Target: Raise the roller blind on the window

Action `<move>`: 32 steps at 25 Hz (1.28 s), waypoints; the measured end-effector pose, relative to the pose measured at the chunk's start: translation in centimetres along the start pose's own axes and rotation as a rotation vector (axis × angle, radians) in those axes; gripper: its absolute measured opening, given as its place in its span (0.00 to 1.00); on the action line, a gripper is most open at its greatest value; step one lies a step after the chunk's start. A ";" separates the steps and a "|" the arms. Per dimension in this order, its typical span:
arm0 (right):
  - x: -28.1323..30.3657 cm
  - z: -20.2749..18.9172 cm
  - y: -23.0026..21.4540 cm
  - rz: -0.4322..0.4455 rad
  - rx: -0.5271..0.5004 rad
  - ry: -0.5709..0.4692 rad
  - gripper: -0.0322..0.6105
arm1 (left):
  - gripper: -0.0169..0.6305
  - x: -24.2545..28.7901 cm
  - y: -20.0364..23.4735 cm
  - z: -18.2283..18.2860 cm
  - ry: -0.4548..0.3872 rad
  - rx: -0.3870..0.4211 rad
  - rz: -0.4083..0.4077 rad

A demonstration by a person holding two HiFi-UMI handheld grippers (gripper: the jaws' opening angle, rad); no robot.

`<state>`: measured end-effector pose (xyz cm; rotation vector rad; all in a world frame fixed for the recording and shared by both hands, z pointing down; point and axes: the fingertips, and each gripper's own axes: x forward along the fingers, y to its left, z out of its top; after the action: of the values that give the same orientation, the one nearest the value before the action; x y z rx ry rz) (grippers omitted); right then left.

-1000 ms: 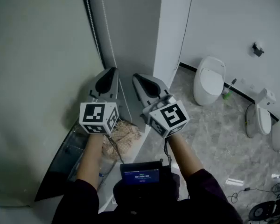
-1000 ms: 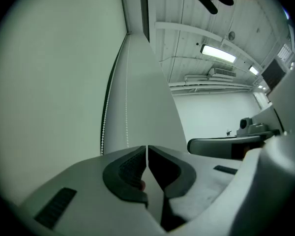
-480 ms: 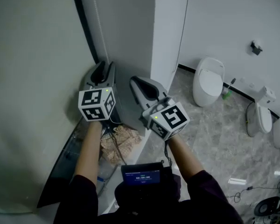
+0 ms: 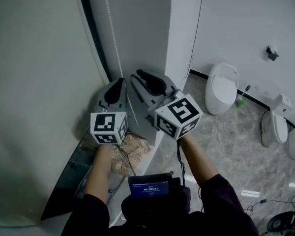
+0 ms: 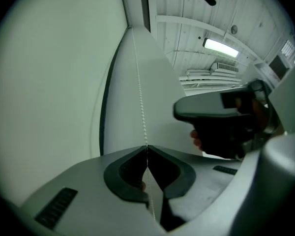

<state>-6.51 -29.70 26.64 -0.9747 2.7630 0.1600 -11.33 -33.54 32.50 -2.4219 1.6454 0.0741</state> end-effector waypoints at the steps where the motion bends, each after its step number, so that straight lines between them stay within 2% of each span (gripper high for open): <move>1: 0.6 1.0 -0.1 0.018 0.008 0.006 0.18 | 0.05 -0.3 -0.9 1.1 0.000 0.021 -0.014; 4: 2.2 1.5 1.1 0.052 -0.009 0.002 0.21 | 0.05 -2.1 -2.7 0.8 -0.009 0.069 -0.027; 7: 3.1 2.3 2.0 0.025 -0.024 -0.031 0.21 | 0.05 -3.6 -2.7 -0.1 -0.008 0.057 -0.030; 8: 3.3 3.0 1.9 0.016 -0.026 -0.031 0.19 | 0.05 -3.8 -2.8 0.4 -0.001 0.055 -0.035; 9: 3.5 3.6 1.9 0.015 -0.027 -0.023 0.09 | 0.05 -3.8 -2.9 1.0 0.008 0.056 -0.039; 10: 3.6 3.6 2.1 0.020 -0.027 -0.008 0.08 | 0.05 -4.0 -3.0 1.0 0.020 0.056 -0.042; 13: 3.2 -0.1 3.5 0.031 -0.039 0.055 0.08 | 0.05 -5.6 -3.1 -2.8 0.072 0.020 -0.048; 15: 2.7 -3.1 4.1 0.021 -0.069 0.090 0.08 | 0.05 -6.9 -2.8 -5.7 0.120 -0.041 -0.057; 17: 2.2 -5.4 4.1 0.008 -0.087 0.119 0.08 | 0.05 -7.7 -2.0 -6.9 0.133 -0.123 -0.065; 19: 1.8 -7.3 3.9 0.008 -0.088 0.160 0.08 | 0.05 -7.8 -0.5 -5.3 0.089 -0.182 -0.051; 21: 1.1 -9.1 3.8 0.017 -0.089 0.208 0.08 | 0.05 -7.2 0.5 -1.5 0.022 -0.190 -0.043; 24: -0.4 -13.5 4.2 0.028 -0.087 0.289 0.08 | 0.05 -5.9 0.4 4.4 -0.062 -0.152 -0.078; 27: -1.6 -19.2 5.3 0.041 -0.062 0.369 0.08 | 0.06 -4.8 0.2 8.1 -0.114 -0.090 -0.113; 30: -2.9 -22.3 5.9 0.052 -0.038 0.419 0.08 | 0.08 -3.4 -0.3 11.2 -0.132 -0.047 -0.111; 32: -3.8 -23.4 6.2 0.055 -0.019 0.435 0.08 | 0.07 -2.5 -0.4 11.9 -0.122 -0.030 -0.094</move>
<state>-11.21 -26.59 50.51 -1.0437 3.1867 -0.0222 -11.01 -28.71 21.38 -2.4593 1.4874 0.2285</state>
